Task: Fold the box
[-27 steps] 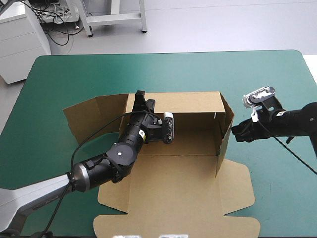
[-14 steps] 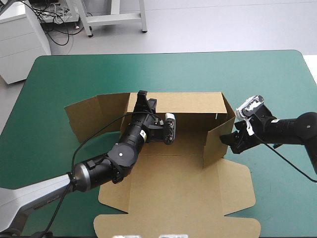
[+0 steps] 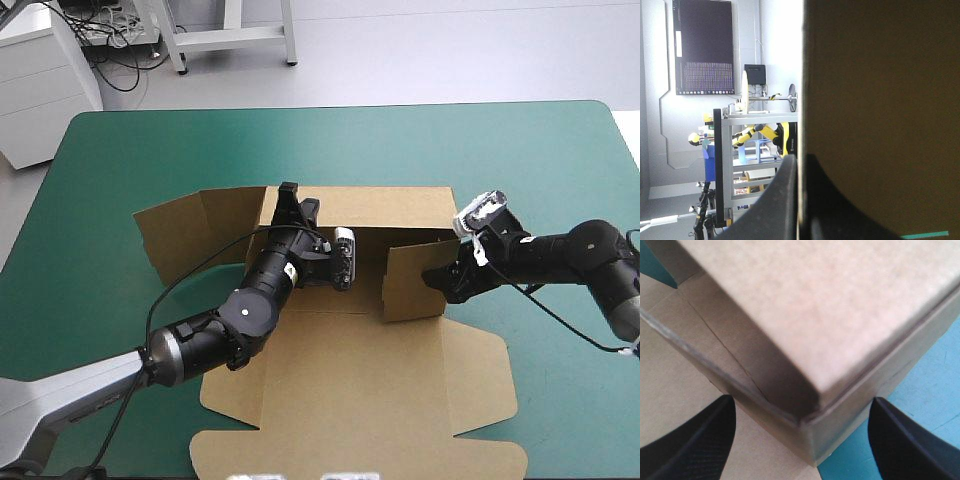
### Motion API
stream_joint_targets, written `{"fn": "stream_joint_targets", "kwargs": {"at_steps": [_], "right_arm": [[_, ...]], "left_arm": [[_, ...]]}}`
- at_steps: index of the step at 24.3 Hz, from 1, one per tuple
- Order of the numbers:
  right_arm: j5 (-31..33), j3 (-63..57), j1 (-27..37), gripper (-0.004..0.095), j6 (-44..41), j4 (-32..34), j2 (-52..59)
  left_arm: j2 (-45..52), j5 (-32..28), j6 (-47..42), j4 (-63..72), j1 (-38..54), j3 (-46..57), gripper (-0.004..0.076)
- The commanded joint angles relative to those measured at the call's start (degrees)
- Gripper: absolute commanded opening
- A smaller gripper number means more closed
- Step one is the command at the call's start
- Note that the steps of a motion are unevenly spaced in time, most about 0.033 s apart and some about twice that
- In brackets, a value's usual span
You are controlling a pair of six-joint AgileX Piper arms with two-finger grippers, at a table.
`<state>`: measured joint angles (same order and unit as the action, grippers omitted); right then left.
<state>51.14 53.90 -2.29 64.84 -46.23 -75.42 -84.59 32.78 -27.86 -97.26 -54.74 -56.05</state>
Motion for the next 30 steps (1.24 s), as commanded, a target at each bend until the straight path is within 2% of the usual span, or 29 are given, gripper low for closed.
{"fn": "stream_joint_targets", "kwargs": {"at_steps": [1,4,7,13,19,22,27,28,29,30], "right_arm": [[-5.11,1.25,-2.53,0.067,-4.04,-1.4,1.25],[-9.15,1.25,-3.4,0.0664,-8.25,-1.91,1.25],[-12.0,1.25,-4.38,0.059,-9.88,-2.03,1.25],[-11.99,1.25,-5.42,0.0461,-9.88,-2.88,1.25],[-11.15,1.25,-5.42,0.023,-9.33,-2.88,1.25],[-11.38,1.25,-5.42,-0.0023,-9.02,-2.92,1.25],[-14.46,1.25,-5.42,-0.0018,-9.02,-3.15,1.25],[-15.03,1.25,-5.42,-0.0017,-9.39,-3.15,1.25],[-15.44,1.25,-5.42,-0.0018,-10.71,-3.15,1.25],[-15.44,1.25,-5.42,-0.0018,-11.24,-3.15,1.25]], "left_arm": [[2.01,1.91,-1.24,-2.82,-0.47,-1.66,-0.0032],[2.01,2.83,-1.24,-2.82,-0.47,-1.79,-0.0032],[2.01,3.07,-2.36,-2.98,-0.47,-1.82,-0.0032],[2.01,3.07,-4.08,-5.4,-0.36,-1.82,-0.0032],[2.01,3.23,-4.08,-5.4,-0.36,-2.3,-0.0032],[2.01,2.18,-4.08,-5.4,-0.36,-2.3,-0.0032],[2.17,0.02,-4.08,-5.28,-0.48,-2.3,-0.0015],[2.77,-0.09,-4.62,-5.28,-0.77,-2.3,0.0008],[4.12,-0.23,-5.04,-5.28,-1.63,-2.3,0.0084],[4.65,-0.49,-5.04,-4.93,-2.02,-2.3,0.0121]]}}
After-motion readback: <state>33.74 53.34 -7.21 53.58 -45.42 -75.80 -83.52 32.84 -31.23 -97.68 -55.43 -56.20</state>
